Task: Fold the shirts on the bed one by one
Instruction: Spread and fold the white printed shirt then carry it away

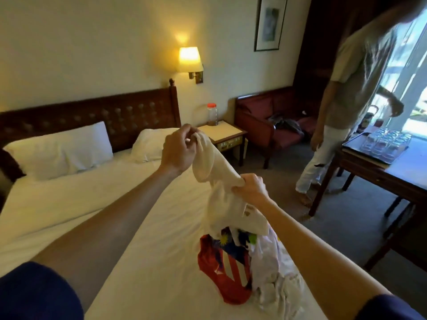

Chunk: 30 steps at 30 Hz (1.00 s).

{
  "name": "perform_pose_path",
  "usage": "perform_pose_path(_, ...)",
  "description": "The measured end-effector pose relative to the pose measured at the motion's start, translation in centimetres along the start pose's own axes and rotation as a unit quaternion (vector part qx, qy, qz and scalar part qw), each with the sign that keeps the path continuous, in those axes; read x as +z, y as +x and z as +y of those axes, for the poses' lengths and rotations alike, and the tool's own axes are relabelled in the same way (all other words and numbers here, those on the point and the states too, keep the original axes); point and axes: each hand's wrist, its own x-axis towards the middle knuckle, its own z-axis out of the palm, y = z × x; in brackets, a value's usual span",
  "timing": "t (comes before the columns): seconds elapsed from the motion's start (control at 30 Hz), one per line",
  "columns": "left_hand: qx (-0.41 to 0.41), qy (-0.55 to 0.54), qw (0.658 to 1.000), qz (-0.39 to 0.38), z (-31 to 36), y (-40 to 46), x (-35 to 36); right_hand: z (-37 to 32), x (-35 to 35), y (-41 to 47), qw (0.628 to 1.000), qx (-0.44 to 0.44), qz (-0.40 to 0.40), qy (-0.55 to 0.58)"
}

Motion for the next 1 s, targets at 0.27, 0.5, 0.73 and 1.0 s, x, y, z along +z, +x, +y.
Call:
perform_pose_path(0.27,-0.152,-0.01,0.98,0.129,0.7,-2.0,-23.2,-21.9,-3.0,-6.7,0.96,-0.223,0.05,0.164)
perform_pose_path(0.5,-0.112,-0.008,0.986,-0.123,1.6,-8.0,-32.1,-37.4,-1.9,-14.8,0.905,-0.422,0.042,0.047)
perform_pose_path(0.73,-0.136,0.01,0.985,0.104,2.0,-9.2,-40.5,-38.8,0.3,-17.7,0.908,-0.399,-0.047,-0.118)
perform_pose_path(1.0,-0.222,-0.026,0.952,0.208,4.2,-8.8,-48.4,-35.9,5.7,-17.7,0.935,-0.229,-0.193,0.191)
